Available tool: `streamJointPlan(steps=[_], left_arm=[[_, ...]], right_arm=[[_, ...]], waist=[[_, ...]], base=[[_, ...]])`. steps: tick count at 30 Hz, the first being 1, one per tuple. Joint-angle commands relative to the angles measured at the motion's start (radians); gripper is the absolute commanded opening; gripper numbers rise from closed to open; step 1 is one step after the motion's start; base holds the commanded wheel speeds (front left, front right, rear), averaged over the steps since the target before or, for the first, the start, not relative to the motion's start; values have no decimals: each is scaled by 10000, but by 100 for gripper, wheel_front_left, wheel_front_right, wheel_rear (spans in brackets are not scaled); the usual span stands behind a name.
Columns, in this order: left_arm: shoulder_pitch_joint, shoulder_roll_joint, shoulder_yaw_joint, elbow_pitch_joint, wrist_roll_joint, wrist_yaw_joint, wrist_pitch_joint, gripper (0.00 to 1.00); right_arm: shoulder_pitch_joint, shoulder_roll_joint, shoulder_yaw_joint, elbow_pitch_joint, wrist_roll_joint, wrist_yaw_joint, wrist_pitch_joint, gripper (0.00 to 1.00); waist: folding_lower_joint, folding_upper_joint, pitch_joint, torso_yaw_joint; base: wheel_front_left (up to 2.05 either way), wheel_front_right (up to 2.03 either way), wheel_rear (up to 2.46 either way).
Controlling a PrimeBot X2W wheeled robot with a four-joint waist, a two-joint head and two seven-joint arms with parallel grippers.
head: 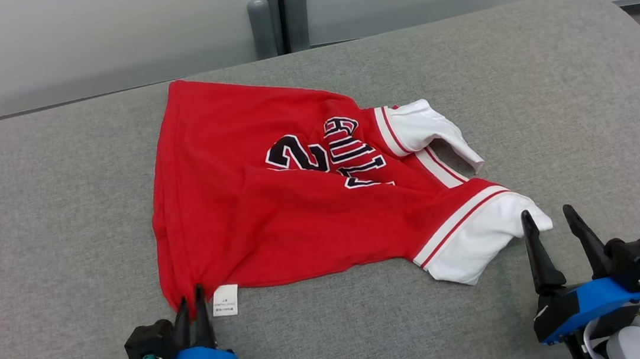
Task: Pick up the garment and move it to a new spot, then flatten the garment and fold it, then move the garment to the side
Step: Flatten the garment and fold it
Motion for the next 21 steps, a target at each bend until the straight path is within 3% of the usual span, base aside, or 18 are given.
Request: streamJointPlan(steps=[1, 9, 15, 17, 19, 21], left_arm=[[-140, 5, 8, -126, -90, -88, -27, 0], [-120, -1, 463, -1605, -135, -69, -27, 0], [-540, 4, 1235, -1036, 112, -42, -27, 0], [-846, 8, 1502, -619, 310, -88, -27, 32], [-1036, 4, 1694, -140, 416, -118, -27, 95], [-1226, 15, 1871, 279, 493, -161, -27, 100]], right_arm=[[-108, -20, 35, 9, 99, 1, -41, 100], [-163, -23, -7, -36, 137, 1, -40, 100], [-367, -24, 217, -50, 262, 1, -40, 100], [-438, -25, 264, -98, 277, 1, -41, 100], [-490, -24, 241, -126, 255, 1, -41, 100], [-517, -25, 183, -128, 240, 1, -41, 100]], waist=[[-1, -1, -8, 81], [-1, -1, -33, 400], [-1, -1, 214, 205], [-1, -1, 327, 71], [-1, -1, 428, -42], [-1, -1, 488, -137]], base=[[0, 0, 0], [0, 0, 0], [0, 0, 0], [0, 0, 0], [0, 0, 0], [0, 0, 0]])
